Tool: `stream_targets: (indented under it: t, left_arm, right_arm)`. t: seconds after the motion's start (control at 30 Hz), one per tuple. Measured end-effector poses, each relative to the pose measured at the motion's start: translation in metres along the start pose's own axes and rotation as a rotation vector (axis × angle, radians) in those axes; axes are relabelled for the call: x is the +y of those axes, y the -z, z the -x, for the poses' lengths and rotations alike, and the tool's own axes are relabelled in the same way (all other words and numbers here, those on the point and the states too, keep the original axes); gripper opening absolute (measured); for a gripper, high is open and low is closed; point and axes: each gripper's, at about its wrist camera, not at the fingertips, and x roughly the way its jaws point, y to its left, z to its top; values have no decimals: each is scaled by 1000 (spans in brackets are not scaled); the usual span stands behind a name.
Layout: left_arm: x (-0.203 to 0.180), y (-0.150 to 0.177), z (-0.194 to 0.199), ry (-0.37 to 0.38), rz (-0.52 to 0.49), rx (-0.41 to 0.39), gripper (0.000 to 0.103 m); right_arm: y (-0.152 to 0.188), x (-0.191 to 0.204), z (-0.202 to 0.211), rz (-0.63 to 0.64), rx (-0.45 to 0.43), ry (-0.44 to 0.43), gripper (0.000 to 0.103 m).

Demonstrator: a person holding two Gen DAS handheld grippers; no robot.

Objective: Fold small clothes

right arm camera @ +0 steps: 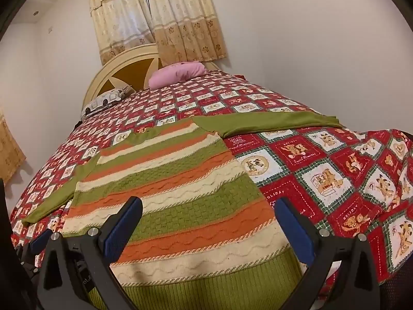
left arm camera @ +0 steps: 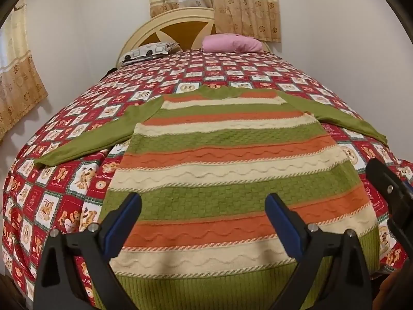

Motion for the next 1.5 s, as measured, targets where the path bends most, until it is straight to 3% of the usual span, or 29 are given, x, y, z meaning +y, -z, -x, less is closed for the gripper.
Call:
stream_targets:
  t: [1.5]
  left_arm:
    - [-3, 3, -5, 15, -6, 18, 97]
  right_arm:
    - [1, -4, -8, -14, 36, 9, 102]
